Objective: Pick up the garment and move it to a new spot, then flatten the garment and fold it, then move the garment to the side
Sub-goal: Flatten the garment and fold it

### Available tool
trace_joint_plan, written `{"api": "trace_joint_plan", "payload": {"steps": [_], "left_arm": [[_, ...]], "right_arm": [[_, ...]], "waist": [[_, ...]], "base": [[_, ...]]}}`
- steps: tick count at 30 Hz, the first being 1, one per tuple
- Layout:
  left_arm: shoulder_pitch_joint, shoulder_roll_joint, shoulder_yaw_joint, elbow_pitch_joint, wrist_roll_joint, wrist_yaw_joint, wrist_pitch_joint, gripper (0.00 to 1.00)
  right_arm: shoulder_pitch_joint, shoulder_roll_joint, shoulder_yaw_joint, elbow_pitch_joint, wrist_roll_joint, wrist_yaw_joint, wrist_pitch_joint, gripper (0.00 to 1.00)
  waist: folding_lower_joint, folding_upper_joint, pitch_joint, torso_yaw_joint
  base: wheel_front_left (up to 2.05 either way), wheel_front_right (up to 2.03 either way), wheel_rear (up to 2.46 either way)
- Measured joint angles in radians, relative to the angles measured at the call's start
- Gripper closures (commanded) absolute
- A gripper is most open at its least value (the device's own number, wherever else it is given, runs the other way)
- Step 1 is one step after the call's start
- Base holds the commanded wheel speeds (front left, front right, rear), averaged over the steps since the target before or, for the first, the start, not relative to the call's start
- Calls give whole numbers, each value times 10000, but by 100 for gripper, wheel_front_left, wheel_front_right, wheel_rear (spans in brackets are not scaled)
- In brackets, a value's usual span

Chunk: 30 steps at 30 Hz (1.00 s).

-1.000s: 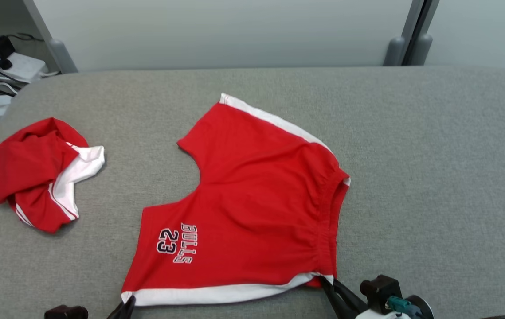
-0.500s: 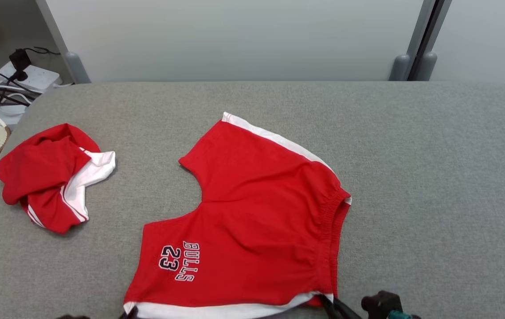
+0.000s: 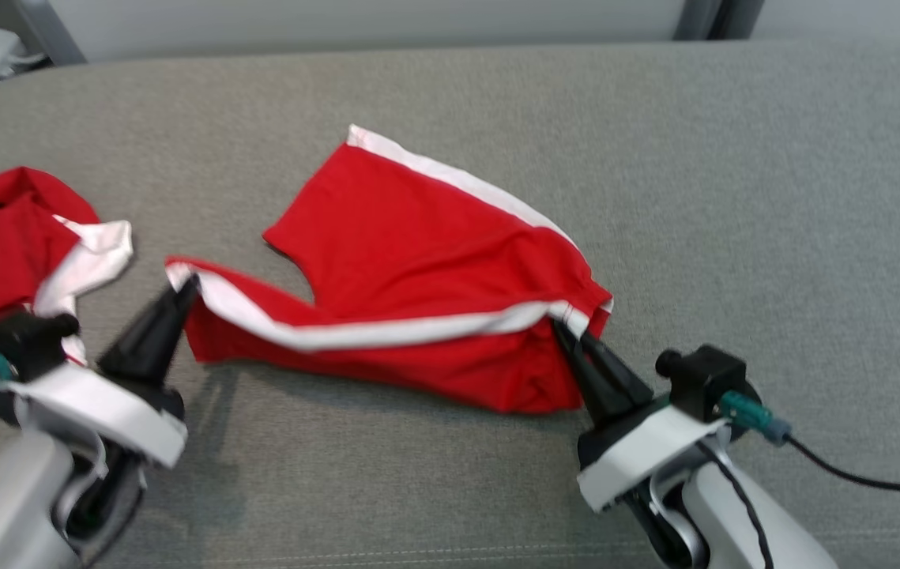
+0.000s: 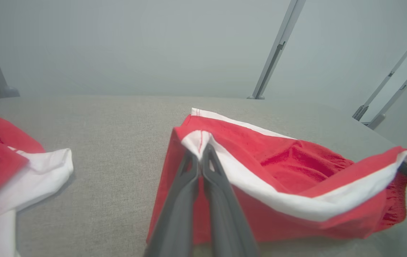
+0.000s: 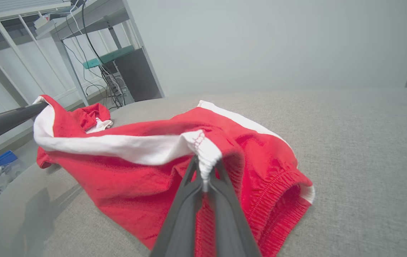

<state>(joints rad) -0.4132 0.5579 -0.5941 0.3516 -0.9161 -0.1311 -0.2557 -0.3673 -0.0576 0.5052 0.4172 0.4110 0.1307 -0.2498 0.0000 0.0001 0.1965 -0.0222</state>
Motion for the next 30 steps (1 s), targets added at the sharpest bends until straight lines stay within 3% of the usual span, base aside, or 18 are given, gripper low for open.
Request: {"api": "trace_joint_plan", "payload": {"steps": [6,13,30], "left_arm": [[-2080,976,-443,56,-431,0,-2,100],[-3491,2096,-1475,-31,-610,0,-4,100],[-5472,3348,-2052,-529,-543,0,13,100]], "right_arm": [[-847,-25,-245,-796,-63,0,-2,100],[-1376,-35,192,-1749,211,0,-4,100],[-1604,-17,-163,-3428,765,0,-4,100]], "waist": [[0,0,1071,-454],[0,-1,2353,-1144],[0,0,4235,-2697]], "base": [[0,0,0],[0,0,0],[0,0,0]]}}
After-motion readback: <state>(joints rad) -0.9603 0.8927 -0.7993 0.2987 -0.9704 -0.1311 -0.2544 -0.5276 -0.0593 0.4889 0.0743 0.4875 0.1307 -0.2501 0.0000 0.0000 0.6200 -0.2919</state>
